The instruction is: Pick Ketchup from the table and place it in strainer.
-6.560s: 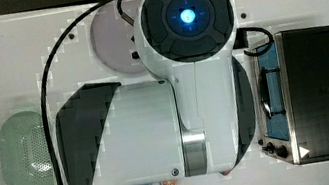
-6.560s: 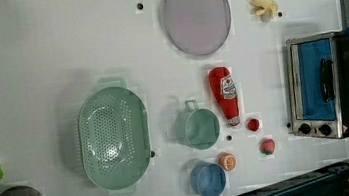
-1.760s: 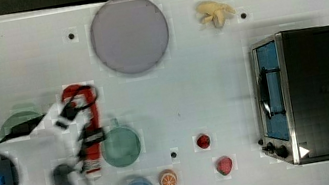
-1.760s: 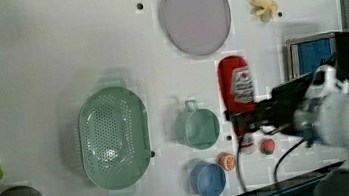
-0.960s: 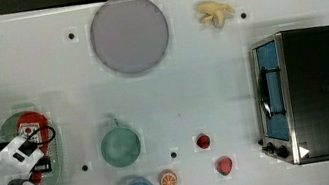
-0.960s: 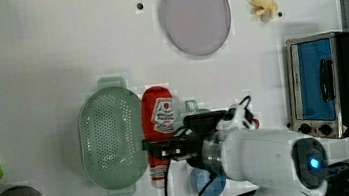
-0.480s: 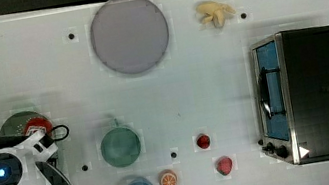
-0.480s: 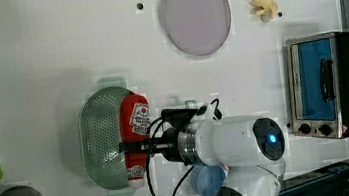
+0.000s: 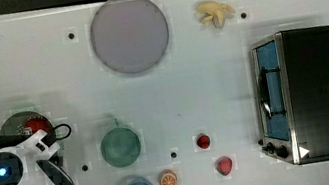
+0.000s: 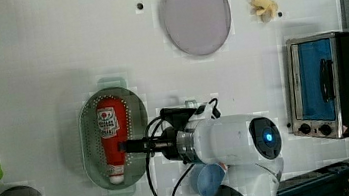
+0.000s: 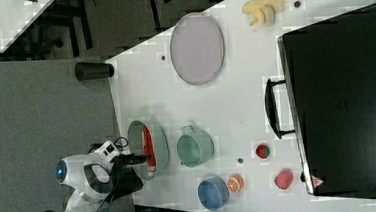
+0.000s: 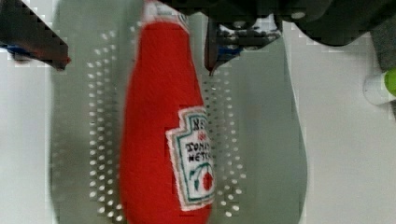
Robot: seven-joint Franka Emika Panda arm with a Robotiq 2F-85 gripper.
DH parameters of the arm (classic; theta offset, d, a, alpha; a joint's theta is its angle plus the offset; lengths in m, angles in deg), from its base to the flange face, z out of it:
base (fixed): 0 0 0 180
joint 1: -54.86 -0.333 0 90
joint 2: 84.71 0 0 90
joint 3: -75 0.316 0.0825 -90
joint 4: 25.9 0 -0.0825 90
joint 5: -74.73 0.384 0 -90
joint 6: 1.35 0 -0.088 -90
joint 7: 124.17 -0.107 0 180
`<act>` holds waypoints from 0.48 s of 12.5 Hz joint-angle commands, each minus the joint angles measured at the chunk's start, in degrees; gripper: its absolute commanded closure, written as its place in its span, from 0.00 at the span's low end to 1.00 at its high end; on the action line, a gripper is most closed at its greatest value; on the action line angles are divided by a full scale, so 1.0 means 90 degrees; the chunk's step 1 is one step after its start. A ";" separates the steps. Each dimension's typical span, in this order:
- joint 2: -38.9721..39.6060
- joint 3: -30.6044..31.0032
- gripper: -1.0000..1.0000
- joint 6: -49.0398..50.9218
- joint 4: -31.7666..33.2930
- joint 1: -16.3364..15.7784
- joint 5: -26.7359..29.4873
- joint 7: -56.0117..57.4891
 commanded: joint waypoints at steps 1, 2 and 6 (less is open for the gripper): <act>-0.1155 0.0037 0.00 0.0872 -0.0505 0.0302 0.0001 -0.0599; -0.1483 0.0021 0.00 0.1477 -0.0652 0.0445 0.0004 -0.0596; -0.2524 -0.0420 0.00 0.3658 -0.1374 0.0965 0.0306 -0.0462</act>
